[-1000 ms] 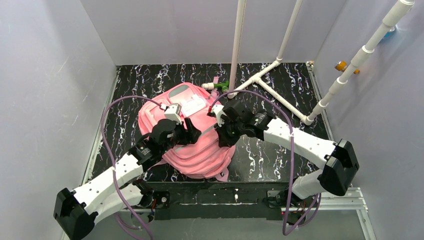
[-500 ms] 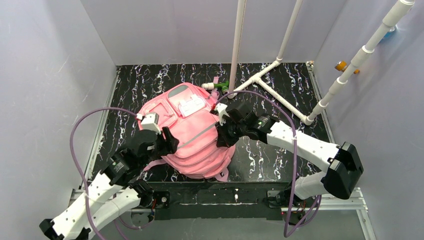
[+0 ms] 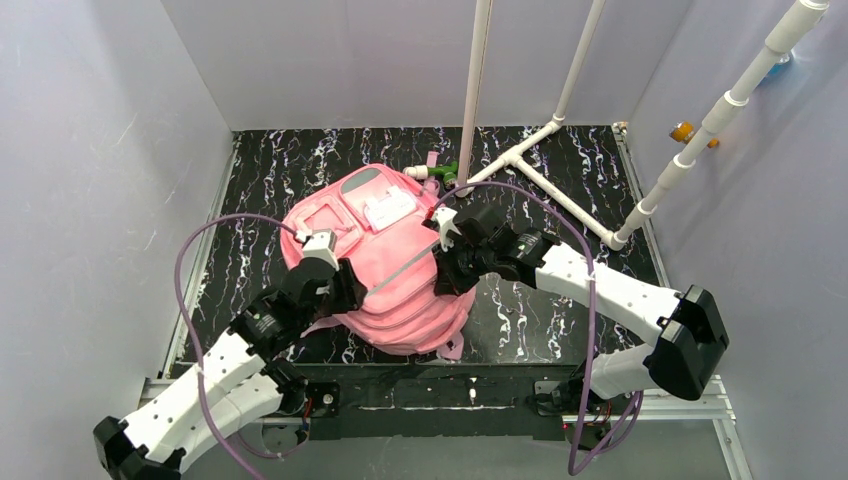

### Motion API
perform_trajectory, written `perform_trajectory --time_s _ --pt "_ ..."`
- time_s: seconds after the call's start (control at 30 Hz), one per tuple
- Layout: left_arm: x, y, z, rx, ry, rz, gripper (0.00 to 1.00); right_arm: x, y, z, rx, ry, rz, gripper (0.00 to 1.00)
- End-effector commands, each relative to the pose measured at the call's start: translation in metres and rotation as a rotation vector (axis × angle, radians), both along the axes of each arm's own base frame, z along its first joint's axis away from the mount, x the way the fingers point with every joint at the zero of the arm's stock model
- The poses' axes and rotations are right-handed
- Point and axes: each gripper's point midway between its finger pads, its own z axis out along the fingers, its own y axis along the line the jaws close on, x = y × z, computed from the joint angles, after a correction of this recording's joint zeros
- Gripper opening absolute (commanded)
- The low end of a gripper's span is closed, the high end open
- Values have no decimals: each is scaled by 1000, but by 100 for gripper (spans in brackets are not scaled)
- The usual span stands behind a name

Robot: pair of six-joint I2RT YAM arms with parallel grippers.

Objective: Pack the student bag
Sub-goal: Unzip the student bag at the center of the board.

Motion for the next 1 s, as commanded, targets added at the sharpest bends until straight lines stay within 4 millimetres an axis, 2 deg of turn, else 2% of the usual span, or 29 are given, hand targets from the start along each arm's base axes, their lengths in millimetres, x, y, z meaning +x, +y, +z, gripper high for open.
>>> perform_trajectory --time_s 0.0,0.1,0.23,0.37,0.43,0.5,0.63,0.77,0.83,0.97 --pt "15 -72 38 -285 -61 -168 38 -17 7 11 -3 35 16 1" --pt "18 -99 43 -364 -17 -228 33 -33 22 17 50 42 20 1" --pt "23 -124 50 -443 15 -281 31 -41 46 22 140 41 -28 1" --pt "22 -128 48 -453 42 -286 31 -37 68 22 203 34 -89 1" --pt "21 -120 47 -429 37 -268 33 -33 75 27 241 30 -122 1" --pt "18 -104 49 -380 10 -235 38 -26 72 26 236 19 -169 1" --pt "23 -64 48 -247 -46 -113 57 -19 63 17 213 5 -241 1" --pt "22 -17 42 -108 -22 80 62 -24 68 12 220 50 -238 1" --pt "19 -6 50 -97 -47 105 65 -23 74 13 233 63 -257 1" --pt "12 -3 83 -175 -154 66 69 -21 90 22 296 62 -298 1"
